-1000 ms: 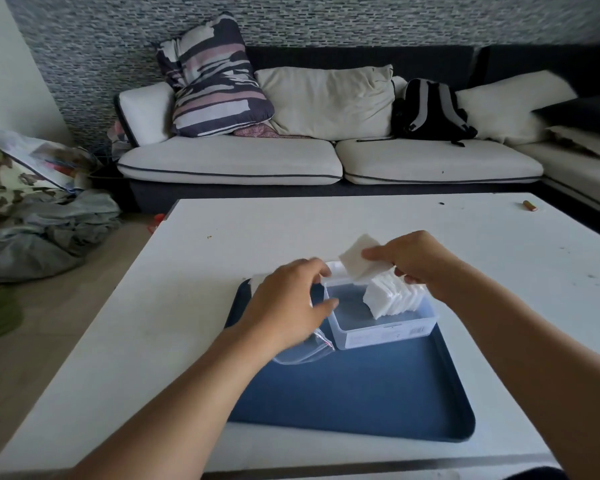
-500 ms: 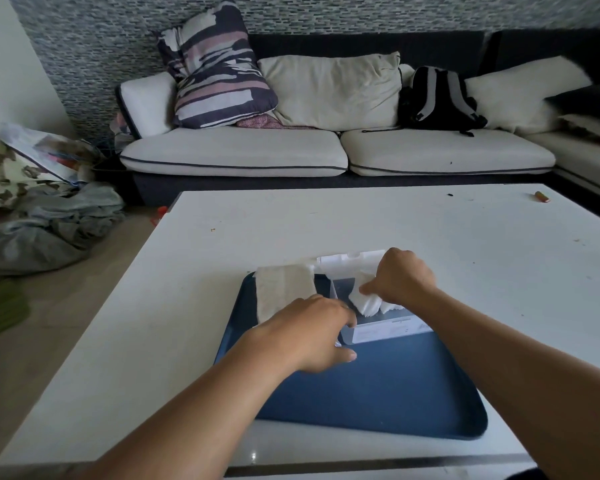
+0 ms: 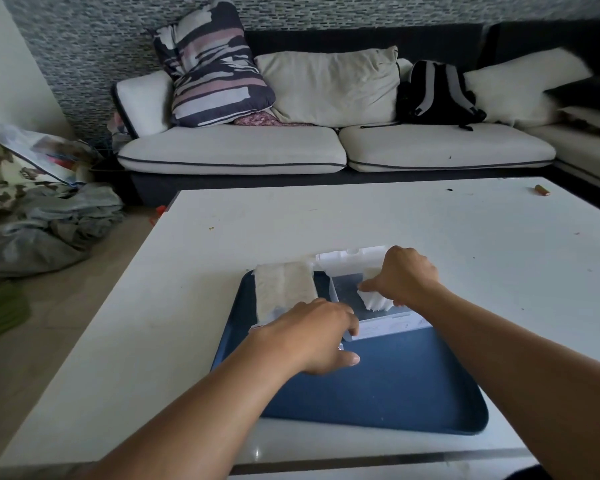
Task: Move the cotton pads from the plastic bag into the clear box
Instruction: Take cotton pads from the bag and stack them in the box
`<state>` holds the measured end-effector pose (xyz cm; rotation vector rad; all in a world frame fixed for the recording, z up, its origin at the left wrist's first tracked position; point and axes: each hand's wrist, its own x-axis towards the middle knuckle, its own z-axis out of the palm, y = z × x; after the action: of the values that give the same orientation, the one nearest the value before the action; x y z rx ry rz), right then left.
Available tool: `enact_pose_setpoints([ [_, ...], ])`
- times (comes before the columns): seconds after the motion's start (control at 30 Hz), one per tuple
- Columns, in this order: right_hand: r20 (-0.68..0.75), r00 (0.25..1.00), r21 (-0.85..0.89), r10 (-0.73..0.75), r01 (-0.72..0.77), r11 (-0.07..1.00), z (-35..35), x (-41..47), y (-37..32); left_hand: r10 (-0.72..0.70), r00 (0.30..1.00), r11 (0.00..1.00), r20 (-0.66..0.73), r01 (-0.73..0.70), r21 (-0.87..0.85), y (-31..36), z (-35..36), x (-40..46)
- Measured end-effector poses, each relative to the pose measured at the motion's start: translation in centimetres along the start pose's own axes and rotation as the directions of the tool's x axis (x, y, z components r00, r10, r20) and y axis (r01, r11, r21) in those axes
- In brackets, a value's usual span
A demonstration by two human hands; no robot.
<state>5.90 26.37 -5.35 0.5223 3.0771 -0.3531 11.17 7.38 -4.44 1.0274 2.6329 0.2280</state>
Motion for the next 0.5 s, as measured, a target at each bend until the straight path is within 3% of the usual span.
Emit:
enact_pose_setpoints([
  [0.1,-0.013,1.000,0.013,0.025,-0.024,1.000,-1.7,0.4,-0.1,-0.001,1.000,1.000,0.001,0.001,-0.012,0.0,-0.1,-0.2],
  [0.13,0.059,0.998,0.055,0.036,-0.040,0.998,-2.6,0.6,0.0,0.000,1.000,1.000,-0.001,0.000,-0.015,0.0,-0.1,-0.2],
  [0.2,0.393,0.919,0.112,0.038,-0.088,0.990,-4.0,0.3,0.0,0.004,1.000,1.000,-0.005,-0.004,-0.011,-0.1,-0.1,-0.1],
  [0.23,0.511,0.860,0.073,0.013,-0.058,0.996,-3.9,0.2,0.2,0.007,1.000,1.000,-0.004,-0.007,-0.003,-0.1,0.0,-0.1],
  [0.27,0.541,0.841,0.011,-0.021,0.018,1.000,-3.6,0.1,0.4,0.014,1.000,1.000,-0.005,-0.014,0.009,0.0,0.0,-0.1],
  [0.37,0.451,0.879,-0.123,-0.154,0.232,0.965,-1.7,-0.5,0.9,0.028,1.000,0.999,0.001,-0.028,0.040,0.3,0.1,-0.2],
  [0.5,0.440,0.868,-0.089,-0.232,0.299,0.950,-1.4,-0.8,0.5,0.032,0.999,0.998,0.002,-0.032,0.048,0.5,0.0,-0.3],
])
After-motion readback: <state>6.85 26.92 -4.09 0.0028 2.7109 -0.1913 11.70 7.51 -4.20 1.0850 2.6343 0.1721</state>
